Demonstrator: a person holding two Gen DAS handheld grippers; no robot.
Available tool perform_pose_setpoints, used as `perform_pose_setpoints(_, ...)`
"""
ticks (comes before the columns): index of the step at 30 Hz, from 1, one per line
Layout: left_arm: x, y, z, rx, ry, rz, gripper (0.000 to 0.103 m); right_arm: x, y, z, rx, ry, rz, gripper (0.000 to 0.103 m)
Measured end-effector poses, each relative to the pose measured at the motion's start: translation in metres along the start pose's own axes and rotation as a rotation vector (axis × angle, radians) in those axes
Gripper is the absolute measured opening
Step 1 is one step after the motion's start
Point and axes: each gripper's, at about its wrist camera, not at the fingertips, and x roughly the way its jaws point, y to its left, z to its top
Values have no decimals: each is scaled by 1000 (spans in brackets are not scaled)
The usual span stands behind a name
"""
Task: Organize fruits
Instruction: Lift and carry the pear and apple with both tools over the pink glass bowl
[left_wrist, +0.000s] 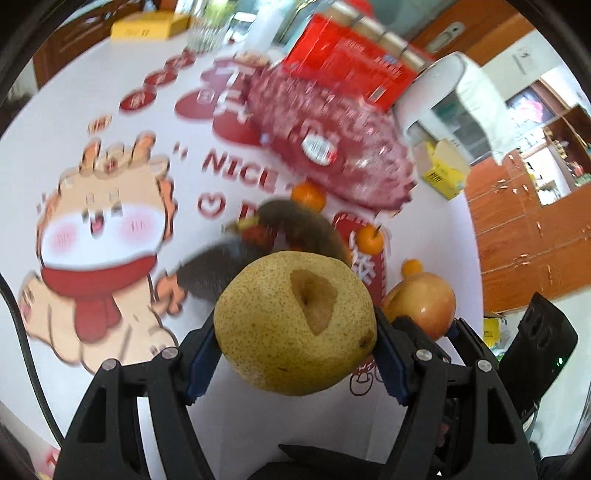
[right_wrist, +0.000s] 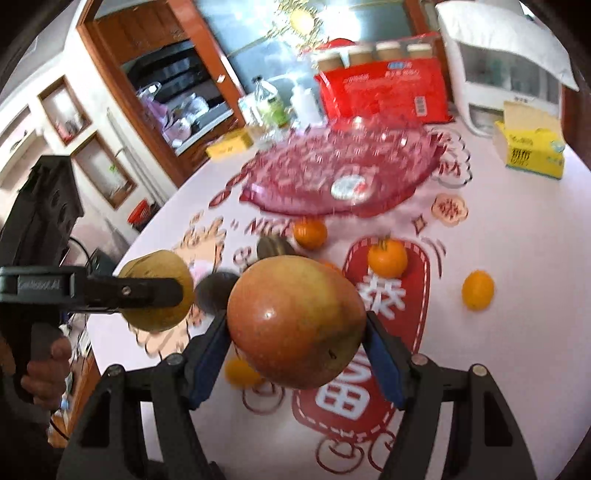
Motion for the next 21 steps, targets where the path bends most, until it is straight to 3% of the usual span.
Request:
perform_pose_setpoints(13, -45, -20, 98, 225, -140, 23, 72, -11, 17, 75, 92, -173, -97, 71)
perform_pose_setpoints(21, -39, -46, 165, 361, -166, 8, 72, 7, 8, 110, 151, -211, -171, 71)
